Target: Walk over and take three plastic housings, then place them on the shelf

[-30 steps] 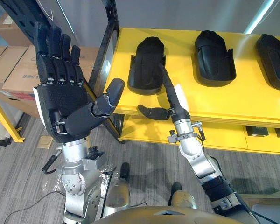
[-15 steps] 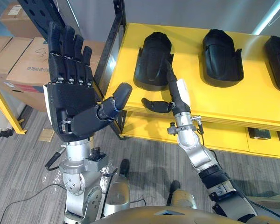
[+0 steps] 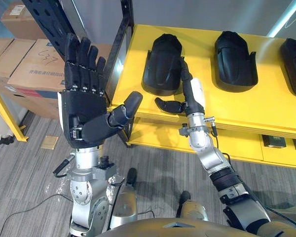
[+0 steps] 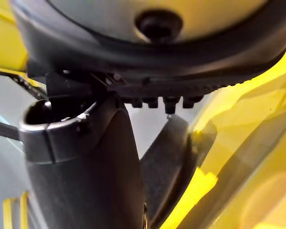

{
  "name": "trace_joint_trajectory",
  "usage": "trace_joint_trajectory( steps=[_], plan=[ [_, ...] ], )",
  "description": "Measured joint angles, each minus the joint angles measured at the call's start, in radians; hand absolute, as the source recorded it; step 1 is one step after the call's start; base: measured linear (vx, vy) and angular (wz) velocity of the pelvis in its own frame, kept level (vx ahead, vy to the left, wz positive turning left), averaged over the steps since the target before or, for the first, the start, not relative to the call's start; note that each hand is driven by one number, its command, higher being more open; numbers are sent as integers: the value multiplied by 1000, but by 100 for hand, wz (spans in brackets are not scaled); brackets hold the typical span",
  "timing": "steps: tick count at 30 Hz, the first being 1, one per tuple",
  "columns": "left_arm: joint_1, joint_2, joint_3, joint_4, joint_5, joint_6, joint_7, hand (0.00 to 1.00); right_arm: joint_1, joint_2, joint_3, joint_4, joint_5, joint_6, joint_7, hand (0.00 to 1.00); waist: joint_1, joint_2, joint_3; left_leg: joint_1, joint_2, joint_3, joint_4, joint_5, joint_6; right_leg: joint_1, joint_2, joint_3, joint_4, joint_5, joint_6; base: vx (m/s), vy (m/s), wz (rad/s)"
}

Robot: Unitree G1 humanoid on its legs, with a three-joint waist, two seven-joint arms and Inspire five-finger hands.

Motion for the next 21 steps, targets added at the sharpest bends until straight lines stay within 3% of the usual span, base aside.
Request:
trace_joint_trajectory(
  steps=[8, 21],
  plan=[
    [-1, 3, -2, 0, -8, 2, -10, 100, -80, -20, -23, 54, -35, 26, -26, 100, -1, 23, 32, -1, 0, -4, 0, 3, -2, 1, 0, -3, 2, 2, 3, 0, 0, 0],
    [-2, 14, -2, 10, -31, 2, -10, 100, -160, -51, -25, 136, -36, 26, -28, 100, 1, 27, 35, -3, -2, -12, 0, 5, 0, 1, -2, -11, 9, 1, 3, 0, 0, 0]
  ],
)
